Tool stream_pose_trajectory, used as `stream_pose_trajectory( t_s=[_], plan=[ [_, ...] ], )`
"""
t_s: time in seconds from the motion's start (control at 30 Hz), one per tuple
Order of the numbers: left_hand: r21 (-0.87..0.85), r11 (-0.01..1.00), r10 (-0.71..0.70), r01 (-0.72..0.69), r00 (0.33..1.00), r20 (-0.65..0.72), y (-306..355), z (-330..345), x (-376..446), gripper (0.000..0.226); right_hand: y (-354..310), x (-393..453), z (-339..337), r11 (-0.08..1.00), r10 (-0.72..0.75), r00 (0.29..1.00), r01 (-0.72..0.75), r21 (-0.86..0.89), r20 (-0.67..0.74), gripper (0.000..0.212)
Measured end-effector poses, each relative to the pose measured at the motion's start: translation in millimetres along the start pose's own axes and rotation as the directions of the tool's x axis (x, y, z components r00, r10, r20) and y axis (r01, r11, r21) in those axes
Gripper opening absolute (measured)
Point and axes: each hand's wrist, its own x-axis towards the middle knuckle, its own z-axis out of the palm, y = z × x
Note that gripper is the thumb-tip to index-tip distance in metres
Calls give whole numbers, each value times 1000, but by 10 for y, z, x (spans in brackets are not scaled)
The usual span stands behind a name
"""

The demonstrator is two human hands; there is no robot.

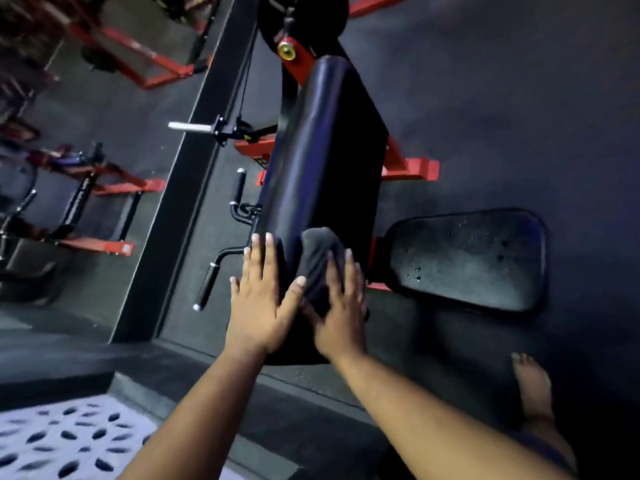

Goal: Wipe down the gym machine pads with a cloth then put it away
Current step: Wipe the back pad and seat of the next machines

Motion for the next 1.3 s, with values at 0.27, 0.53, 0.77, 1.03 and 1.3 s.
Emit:
stream_pose_trajectory(
  t_s=[0.27, 0.53, 0.77, 1.03, 1.3],
  plan=[
    [79, 997, 16, -15, 1000, -16, 18, 42, 24, 95, 200, 116, 119, 947, 244, 958, -203, 248, -148, 82],
    [75, 997, 30, -27, 999, -39, 19, 35, 33, 88, -60, -74, 120, 972, 108, 984, -74, 222, -144, 64],
    [86, 996, 20, -17, 999, -35, 44, 22, 28, 89, -180, 656, -124, 989, 94, 992, -82, 122, -88, 72],
    [104, 995, 9, -7, 1000, -19, 45, -13, 20, 88, 38, 120, 73, 989, 19, 994, -2, 145, -111, 57],
    [239, 970, 26, -34, 999, 36, 249, -111, 598, 96, -217, 2181, -321, 990, 107, 962, -79, 119, -251, 56]
  ],
)
